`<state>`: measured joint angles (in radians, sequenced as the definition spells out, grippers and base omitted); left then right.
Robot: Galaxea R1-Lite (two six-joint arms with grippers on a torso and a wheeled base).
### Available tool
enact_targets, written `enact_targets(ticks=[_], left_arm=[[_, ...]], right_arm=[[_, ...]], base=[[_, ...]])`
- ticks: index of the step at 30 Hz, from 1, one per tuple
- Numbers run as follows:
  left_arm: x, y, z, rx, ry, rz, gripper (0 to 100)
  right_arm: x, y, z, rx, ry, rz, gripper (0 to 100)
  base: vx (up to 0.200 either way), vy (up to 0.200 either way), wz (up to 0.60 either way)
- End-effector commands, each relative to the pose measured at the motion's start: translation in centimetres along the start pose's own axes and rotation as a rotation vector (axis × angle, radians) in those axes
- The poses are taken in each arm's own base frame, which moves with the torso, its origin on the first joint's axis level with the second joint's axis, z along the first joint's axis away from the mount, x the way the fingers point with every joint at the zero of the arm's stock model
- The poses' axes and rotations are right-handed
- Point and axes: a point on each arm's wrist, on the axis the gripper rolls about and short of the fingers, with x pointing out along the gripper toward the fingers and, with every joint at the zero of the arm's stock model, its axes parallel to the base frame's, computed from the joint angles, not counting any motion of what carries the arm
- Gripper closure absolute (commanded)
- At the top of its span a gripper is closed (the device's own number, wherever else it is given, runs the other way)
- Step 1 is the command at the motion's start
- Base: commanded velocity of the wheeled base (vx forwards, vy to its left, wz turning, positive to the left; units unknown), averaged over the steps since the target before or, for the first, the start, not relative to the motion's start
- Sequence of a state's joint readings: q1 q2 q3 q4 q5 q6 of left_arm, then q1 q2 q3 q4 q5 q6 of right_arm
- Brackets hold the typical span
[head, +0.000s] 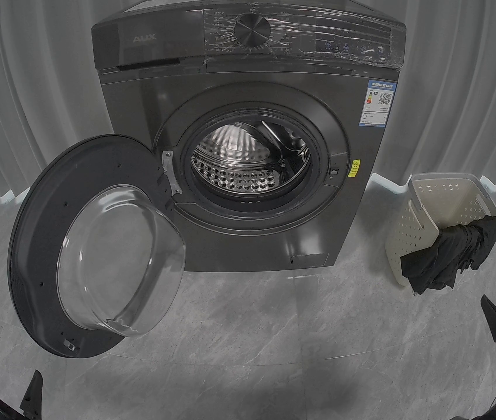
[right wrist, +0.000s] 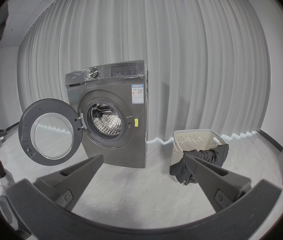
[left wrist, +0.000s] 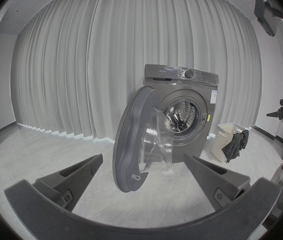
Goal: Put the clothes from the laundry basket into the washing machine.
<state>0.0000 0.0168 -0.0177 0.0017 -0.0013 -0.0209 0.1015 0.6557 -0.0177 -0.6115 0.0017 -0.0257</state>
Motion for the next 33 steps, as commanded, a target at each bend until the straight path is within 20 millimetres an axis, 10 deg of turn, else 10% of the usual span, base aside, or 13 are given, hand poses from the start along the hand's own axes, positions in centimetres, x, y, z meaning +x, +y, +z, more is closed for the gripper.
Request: enact_targets(ticks=[1,18,33], left_arm=[[0.0,0.0,-0.5,-0.001,-0.001,0.0,0],[0.0,0.0,-0.5,-0.002,-0.001,0.001,0],[0.0,0.0,-0.5,0.001,-0.001,0.004,0]], right_arm=[[-3.1,0.0,-0.8,-0.012,-0.113,-0.029,0],[-7.1,0.4,-6.2,0.011,-0.032,-0.112,0],[-7.1,0.4,-6.2,0.022,-0.034,-0.111,0]], base=[[0.0,0.0,0.0],[0.024,0.0,0.0],[0.133,0.0,0.0]])
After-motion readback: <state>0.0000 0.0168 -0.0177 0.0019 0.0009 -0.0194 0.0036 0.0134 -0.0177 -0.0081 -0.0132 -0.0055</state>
